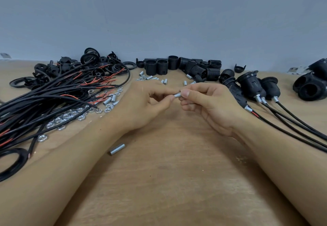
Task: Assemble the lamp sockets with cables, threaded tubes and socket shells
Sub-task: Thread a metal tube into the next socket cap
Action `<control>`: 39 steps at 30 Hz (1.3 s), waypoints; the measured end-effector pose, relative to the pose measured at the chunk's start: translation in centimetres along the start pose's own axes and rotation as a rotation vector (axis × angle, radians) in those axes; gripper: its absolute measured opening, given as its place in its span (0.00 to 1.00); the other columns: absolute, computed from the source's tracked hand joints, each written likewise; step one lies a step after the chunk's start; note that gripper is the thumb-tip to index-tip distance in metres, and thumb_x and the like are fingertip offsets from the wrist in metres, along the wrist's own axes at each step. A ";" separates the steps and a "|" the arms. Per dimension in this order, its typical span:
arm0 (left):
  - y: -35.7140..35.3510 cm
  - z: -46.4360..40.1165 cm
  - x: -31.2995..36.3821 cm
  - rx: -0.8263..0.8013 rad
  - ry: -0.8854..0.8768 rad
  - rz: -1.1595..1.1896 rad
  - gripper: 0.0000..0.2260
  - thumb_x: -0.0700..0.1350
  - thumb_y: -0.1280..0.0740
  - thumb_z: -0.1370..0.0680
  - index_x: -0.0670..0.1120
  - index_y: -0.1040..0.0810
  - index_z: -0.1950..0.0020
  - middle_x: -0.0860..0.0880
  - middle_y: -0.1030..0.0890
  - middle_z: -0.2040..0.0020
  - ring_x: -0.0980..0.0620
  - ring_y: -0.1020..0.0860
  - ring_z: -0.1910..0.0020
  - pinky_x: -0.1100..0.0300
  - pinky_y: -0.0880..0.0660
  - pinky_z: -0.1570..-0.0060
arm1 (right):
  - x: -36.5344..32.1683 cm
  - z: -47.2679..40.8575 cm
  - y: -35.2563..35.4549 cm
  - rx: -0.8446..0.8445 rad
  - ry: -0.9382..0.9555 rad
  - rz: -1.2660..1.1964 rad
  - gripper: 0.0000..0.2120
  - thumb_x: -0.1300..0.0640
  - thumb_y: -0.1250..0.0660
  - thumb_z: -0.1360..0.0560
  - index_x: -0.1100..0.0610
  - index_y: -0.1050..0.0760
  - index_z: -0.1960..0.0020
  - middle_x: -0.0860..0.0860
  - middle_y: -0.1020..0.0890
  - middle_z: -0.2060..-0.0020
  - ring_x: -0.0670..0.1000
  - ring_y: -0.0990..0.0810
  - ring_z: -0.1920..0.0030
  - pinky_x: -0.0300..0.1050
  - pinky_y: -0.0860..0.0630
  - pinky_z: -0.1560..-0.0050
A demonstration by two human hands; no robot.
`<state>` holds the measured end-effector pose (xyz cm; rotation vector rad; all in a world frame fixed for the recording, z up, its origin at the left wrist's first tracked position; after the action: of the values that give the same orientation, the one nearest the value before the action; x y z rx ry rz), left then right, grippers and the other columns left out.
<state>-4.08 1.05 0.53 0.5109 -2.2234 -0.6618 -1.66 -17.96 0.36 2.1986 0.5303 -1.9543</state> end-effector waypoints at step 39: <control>-0.7 -0.5 0.0 -0.080 0.788 1.258 0.10 0.41 0.32 0.25 0.37 0.18 0.47 0.47 0.22 0.66 0.57 0.25 0.71 0.60 0.20 0.59 | -1.6 1.6 -0.8 0.005 0.457 0.477 0.09 0.66 0.26 0.28 0.55 0.18 0.52 0.48 0.15 0.59 0.42 0.18 0.58 0.38 0.20 0.56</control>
<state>-3.54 0.34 0.41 -0.5947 -1.3371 0.1403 -3.56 -18.03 1.76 2.4869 0.0305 -1.2265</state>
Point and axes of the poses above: each hand's wrist, its own z-axis away from the middle knuckle, its own y-axis out of the back of the hand, x = y × z, the point moved 1 cm from there along -z, towards the middle knuckle
